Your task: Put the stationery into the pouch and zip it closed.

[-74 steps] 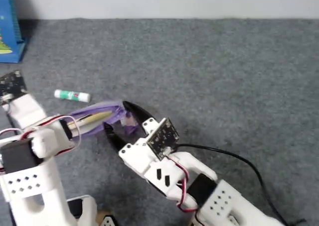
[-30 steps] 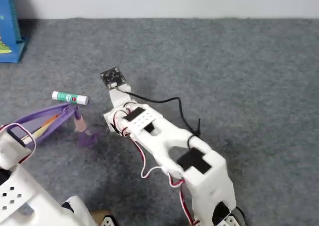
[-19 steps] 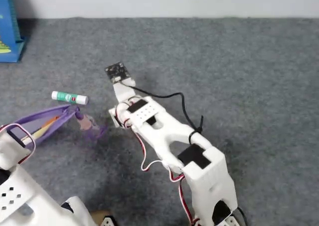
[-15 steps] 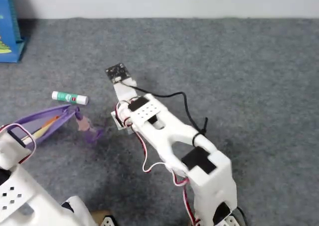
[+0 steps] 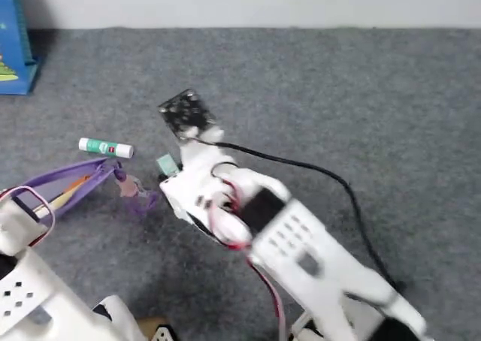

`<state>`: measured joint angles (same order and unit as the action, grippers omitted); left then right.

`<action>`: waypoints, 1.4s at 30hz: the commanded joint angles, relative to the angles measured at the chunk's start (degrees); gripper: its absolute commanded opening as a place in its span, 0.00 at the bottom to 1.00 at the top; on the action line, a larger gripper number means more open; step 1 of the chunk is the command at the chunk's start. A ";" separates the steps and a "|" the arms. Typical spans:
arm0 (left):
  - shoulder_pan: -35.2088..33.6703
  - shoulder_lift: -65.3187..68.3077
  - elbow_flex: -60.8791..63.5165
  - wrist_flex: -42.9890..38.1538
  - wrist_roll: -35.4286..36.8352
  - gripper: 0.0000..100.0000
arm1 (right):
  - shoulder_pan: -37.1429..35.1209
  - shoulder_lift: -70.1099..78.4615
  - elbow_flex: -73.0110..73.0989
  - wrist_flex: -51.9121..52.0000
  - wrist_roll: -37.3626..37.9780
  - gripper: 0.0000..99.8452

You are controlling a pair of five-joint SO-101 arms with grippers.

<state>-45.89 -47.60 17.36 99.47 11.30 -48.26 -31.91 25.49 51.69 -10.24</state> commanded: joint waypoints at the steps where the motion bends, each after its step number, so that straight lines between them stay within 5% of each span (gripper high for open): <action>1: 3.87 -0.18 -1.19 0.97 -0.09 0.01 | -0.48 -10.68 -0.18 0.40 0.62 0.01; 9: 14.59 -0.18 -1.45 0.97 4.40 0.01 | -0.48 -26.68 7.56 -4.79 0.79 0.01; 19: 23.56 -0.18 -1.19 0.97 8.88 0.01 | -0.66 -40.31 24.44 -26.95 0.70 0.01; 32: 26.11 -0.18 -0.22 0.97 9.85 0.01 | -5.32 -23.08 30.42 -60.44 0.79 0.01; 42: 25.93 -0.18 0.66 0.97 9.85 0.01 | -5.41 -5.41 32.18 -76.35 0.79 0.01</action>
<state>-20.31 -47.60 18.86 99.47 20.53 -53.36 -39.30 57.14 -20.31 -10.07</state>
